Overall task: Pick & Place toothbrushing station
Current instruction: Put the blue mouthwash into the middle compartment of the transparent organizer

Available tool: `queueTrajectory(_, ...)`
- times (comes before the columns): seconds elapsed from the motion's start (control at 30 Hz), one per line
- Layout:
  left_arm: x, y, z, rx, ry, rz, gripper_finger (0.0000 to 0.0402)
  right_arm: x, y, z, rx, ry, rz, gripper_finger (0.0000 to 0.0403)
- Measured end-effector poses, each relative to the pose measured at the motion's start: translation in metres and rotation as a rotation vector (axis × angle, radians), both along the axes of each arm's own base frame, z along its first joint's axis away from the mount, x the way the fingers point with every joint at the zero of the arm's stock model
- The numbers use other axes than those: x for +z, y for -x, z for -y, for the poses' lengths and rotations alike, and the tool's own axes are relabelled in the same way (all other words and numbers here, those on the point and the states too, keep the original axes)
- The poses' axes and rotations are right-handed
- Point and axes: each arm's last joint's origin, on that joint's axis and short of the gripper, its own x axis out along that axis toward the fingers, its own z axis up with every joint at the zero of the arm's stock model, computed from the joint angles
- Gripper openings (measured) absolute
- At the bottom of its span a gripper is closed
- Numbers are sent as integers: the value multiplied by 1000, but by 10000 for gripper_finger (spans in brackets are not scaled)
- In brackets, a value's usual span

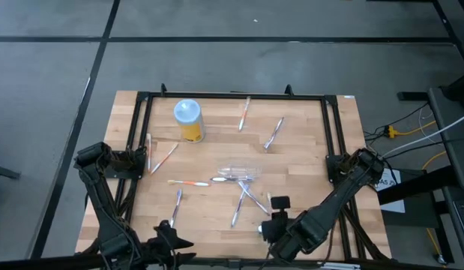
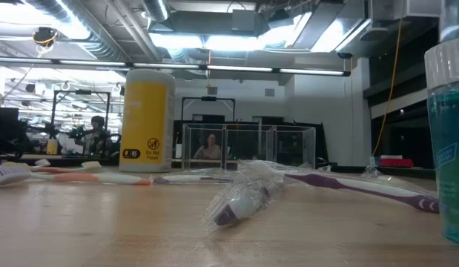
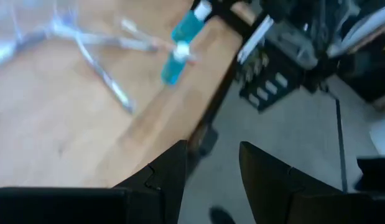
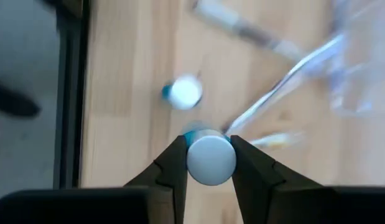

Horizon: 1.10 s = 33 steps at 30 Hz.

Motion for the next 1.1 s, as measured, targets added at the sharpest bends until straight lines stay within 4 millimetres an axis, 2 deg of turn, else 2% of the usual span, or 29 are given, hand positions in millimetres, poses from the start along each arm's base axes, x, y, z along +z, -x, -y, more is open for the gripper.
queueTrajectory(0.13,10,3,5,50,-133,189,143,38,-4,11,-46,116,139,97)
queueTrajectory(0.23,16,8,5,103,-188,267,143,68,-14,28,-85,125,240,97)
queueTrajectory(0.37,20,11,4,125,-213,299,143,100,-32,66,-103,82,292,97)
queueTrajectory(0.5,21,13,4,163,-237,342,143,113,-61,115,-61,-43,285,97)
queueTrajectory(0.67,23,20,7,188,-246,385,143,105,-93,184,-39,-142,198,97)
queueTrajectory(0.73,23,22,8,194,-232,396,143,92,-103,208,-41,-150,136,97)
queueTrajectory(0.83,23,25,9,196,-203,406,143,72,-112,233,-36,-186,60,97)
queueTrajectory(0.93,23,25,10,199,-184,408,143,46,-115,239,14,-187,-48,97)
queueTrajectory(1.1,22,21,8,186,-151,379,143,13,-116,222,174,-142,-109,97)
